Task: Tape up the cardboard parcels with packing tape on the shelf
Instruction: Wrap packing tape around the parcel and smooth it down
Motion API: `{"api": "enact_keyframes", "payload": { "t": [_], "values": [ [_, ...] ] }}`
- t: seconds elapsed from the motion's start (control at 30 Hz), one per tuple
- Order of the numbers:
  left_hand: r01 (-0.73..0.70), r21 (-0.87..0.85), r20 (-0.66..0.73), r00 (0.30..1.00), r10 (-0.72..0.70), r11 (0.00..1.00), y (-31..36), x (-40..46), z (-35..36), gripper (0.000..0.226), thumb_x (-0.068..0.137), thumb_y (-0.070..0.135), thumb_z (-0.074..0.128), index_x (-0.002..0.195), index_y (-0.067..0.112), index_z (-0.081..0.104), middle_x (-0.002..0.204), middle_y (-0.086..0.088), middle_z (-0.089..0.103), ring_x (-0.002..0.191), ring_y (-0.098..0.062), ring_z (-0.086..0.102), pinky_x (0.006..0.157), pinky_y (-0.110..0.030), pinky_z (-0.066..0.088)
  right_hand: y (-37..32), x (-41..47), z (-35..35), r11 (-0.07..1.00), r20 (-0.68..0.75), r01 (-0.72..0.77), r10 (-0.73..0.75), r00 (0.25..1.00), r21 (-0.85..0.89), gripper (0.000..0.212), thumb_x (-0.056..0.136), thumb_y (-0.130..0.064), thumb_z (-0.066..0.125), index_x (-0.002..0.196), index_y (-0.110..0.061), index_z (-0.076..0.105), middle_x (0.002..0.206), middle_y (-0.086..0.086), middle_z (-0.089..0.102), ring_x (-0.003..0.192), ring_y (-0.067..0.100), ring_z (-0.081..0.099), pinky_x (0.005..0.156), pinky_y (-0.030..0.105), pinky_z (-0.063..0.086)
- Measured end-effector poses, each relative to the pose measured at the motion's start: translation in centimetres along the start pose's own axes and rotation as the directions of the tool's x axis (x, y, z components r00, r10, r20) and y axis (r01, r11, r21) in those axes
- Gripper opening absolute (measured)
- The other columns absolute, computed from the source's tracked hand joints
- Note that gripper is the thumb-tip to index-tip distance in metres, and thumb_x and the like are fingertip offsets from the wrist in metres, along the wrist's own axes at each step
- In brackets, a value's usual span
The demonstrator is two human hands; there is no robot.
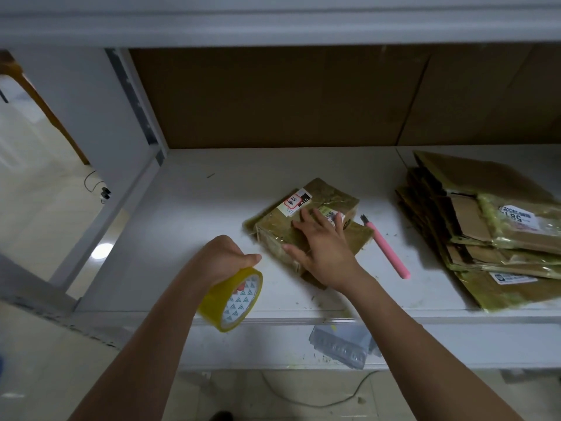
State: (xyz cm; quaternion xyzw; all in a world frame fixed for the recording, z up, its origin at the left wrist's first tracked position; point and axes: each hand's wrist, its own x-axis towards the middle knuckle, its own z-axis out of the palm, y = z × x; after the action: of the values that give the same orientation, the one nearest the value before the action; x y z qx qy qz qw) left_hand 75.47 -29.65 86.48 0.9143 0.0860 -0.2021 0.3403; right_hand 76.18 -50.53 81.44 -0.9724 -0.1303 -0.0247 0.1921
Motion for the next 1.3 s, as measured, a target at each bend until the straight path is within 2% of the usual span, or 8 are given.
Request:
{"api": "enact_keyframes", "payload": {
  "t": [0.13, 0.27, 0.4, 0.53, 0.77, 0.97, 1.13, 1.3],
  "values": [
    [-0.032, -0.1, -0.015, 0.999, 0.03, 0.994, -0.2, -0.5, 0.1, 0.036, 0.086, 0.04, 0.072, 0.072, 0.007, 0.07, 0.072, -0.012, 0.072, 0.065, -0.024, 0.068, 0.065, -0.028, 0.051, -0.4, 0.3, -1.0, 0.995, 0.01, -0.061, 0.061, 0.998, 0.078, 0.063, 0.094, -0.061, 0.042, 0.141, -0.019, 0.048, 0.158, 0.001, 0.03, 0.15, 0.02, 0.009, 0.118, 0.048, -0.011],
    [-0.044, -0.123, -0.031, 0.999, 0.04, 0.991, -0.4, -0.5, 0.4, 0.034, 0.087, 0.038, 0.071, 0.076, 0.005, 0.073, 0.075, -0.016, 0.072, 0.071, -0.03, 0.069, 0.077, -0.04, 0.057, -2.5, 0.9, 0.0, 0.981, -0.119, -0.193, 0.188, 0.975, -0.028, 0.081, 0.086, -0.077, 0.025, 0.125, -0.014, 0.055, 0.126, 0.0, 0.063, 0.144, 0.024, 0.028, 0.117, 0.054, 0.0],
    [0.0, -0.148, -0.051, 0.999, -0.008, 0.989, -0.1, -0.3, 0.3, 0.023, 0.089, 0.031, 0.067, 0.075, 0.014, 0.074, 0.081, -0.012, 0.071, 0.081, -0.029, 0.069, 0.077, -0.034, 0.053, -3.7, 1.1, 0.9, 0.963, -0.059, -0.207, 0.199, 0.978, -0.174, 0.085, 0.091, -0.07, 0.029, 0.144, -0.004, 0.031, 0.139, 0.012, 0.054, 0.149, 0.031, 0.012, 0.115, 0.059, -0.009],
    [0.025, -0.16, -0.036, 0.999, -0.032, 0.987, 0.4, 0.0, 0.4, 0.014, 0.086, 0.023, 0.07, 0.081, 0.01, 0.074, 0.086, -0.013, 0.071, 0.085, -0.03, 0.068, 0.078, -0.034, 0.052, -4.0, 1.2, 0.8, 0.969, -0.044, -0.172, 0.167, 0.985, -0.18, 0.067, 0.096, -0.061, 0.035, 0.139, -0.011, 0.041, 0.153, 0.011, 0.036, 0.148, 0.036, 0.012, 0.112, 0.066, -0.009],
    [0.048, -0.25, 0.002, 0.999, -0.05, 0.967, -0.1, 0.2, 0.2, 0.016, 0.082, 0.026, 0.075, 0.085, 0.01, 0.075, 0.085, -0.015, 0.072, 0.074, -0.027, 0.067, 0.072, -0.03, 0.052, -2.8, 1.2, 0.2, 0.991, -0.054, -0.082, 0.077, 0.996, -0.103, 0.048, 0.095, -0.06, 0.039, 0.127, -0.029, 0.058, 0.136, 0.006, 0.049, 0.143, 0.037, 0.025, 0.112, 0.068, 0.0],
    [0.062, -0.389, 0.149, 0.989, -0.004, 0.919, -1.3, 0.0, -0.4, 0.024, 0.073, 0.037, 0.083, 0.091, 0.022, 0.079, 0.093, -0.009, 0.075, 0.088, -0.03, 0.072, 0.084, -0.042, 0.059, -1.7, 1.4, -0.7, 0.997, -0.007, -0.035, 0.034, 0.999, -0.075, 0.063, 0.087, -0.068, 0.046, 0.138, -0.031, 0.052, 0.151, 0.006, 0.041, 0.147, 0.034, 0.019, 0.113, 0.063, -0.004],
    [0.075, -0.434, 0.101, 0.994, -0.034, 0.898, -0.8, -0.1, 0.5, 0.021, 0.076, 0.035, 0.082, 0.092, 0.022, 0.077, 0.098, -0.01, 0.073, 0.094, -0.032, 0.069, 0.092, -0.05, 0.055, -1.7, 1.6, -1.1, 0.999, -0.039, -0.035, 0.036, 0.999, 0.01, 0.055, 0.091, -0.058, 0.052, 0.138, -0.03, 0.052, 0.152, 0.005, 0.041, 0.148, 0.03, 0.017, 0.114, 0.058, -0.008],
    [0.013, -0.46, 0.028, 1.0, -0.001, 0.888, -0.9, -0.6, 1.1, 0.014, 0.084, 0.033, 0.075, 0.093, 0.023, 0.074, 0.096, -0.006, 0.071, 0.09, -0.028, 0.068, 0.084, -0.039, 0.056, -1.3, 1.2, -0.2, 0.999, -0.123, -0.011, 0.017, 0.992, 0.049, 0.054, 0.09, -0.057, 0.055, 0.136, -0.028, 0.055, 0.149, 0.005, 0.045, 0.148, 0.029, 0.019, 0.115, 0.053, -0.009]
  ]
}}
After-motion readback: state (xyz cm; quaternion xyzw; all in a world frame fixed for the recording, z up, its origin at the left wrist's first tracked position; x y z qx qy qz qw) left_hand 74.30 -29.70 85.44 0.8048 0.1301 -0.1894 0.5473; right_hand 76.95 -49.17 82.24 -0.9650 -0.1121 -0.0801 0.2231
